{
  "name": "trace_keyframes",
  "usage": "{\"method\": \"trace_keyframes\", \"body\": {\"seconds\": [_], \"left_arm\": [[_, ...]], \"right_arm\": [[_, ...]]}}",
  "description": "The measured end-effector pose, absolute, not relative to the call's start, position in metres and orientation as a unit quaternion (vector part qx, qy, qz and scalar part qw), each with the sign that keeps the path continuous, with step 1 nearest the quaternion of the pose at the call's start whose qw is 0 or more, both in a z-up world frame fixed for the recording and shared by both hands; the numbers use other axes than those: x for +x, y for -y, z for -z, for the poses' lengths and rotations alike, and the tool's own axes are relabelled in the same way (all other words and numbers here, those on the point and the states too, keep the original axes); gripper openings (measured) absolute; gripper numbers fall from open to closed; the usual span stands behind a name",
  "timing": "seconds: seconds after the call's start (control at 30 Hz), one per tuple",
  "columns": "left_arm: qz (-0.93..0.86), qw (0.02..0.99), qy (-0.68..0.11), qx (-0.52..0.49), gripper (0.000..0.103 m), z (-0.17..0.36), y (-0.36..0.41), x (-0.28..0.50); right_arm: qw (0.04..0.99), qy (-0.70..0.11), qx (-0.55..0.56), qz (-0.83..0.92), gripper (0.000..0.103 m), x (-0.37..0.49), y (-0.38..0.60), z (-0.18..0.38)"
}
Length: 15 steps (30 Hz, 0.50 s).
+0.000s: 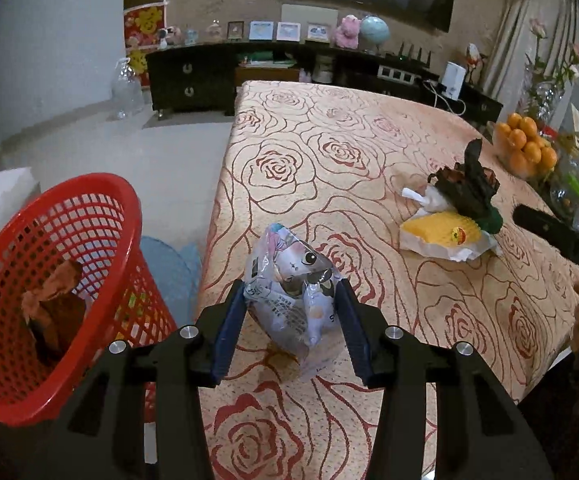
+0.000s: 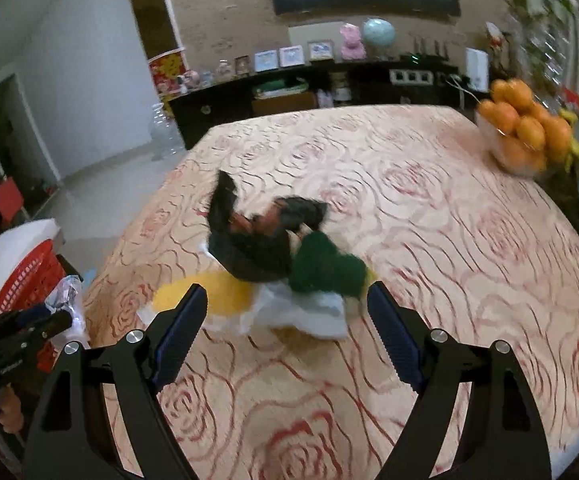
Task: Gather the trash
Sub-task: 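Grasp the black plastic bag with the right tool while the left tool holds the clear bag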
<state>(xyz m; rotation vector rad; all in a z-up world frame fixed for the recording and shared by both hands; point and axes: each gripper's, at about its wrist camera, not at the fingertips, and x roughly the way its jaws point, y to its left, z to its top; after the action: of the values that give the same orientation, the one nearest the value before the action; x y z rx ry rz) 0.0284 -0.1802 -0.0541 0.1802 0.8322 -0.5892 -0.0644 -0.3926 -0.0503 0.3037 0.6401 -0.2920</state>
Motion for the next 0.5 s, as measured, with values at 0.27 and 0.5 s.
{"method": "trace_keyframes", "body": {"seconds": [0.27,0.5], "left_arm": [[0.276,0.869,-0.401,0.087,0.044,0.058,0.175,0.031],[0.274,0.870,-0.400,0.086,0.044,0.059,0.176,0.031]], "right_arm": [[0.937,-0.318,0.077,0.119,0.080,-0.012,0.382,0.044],[0.928,-0.339,0.065,0.141,0.069,0.007,0.388,0.057]]}}
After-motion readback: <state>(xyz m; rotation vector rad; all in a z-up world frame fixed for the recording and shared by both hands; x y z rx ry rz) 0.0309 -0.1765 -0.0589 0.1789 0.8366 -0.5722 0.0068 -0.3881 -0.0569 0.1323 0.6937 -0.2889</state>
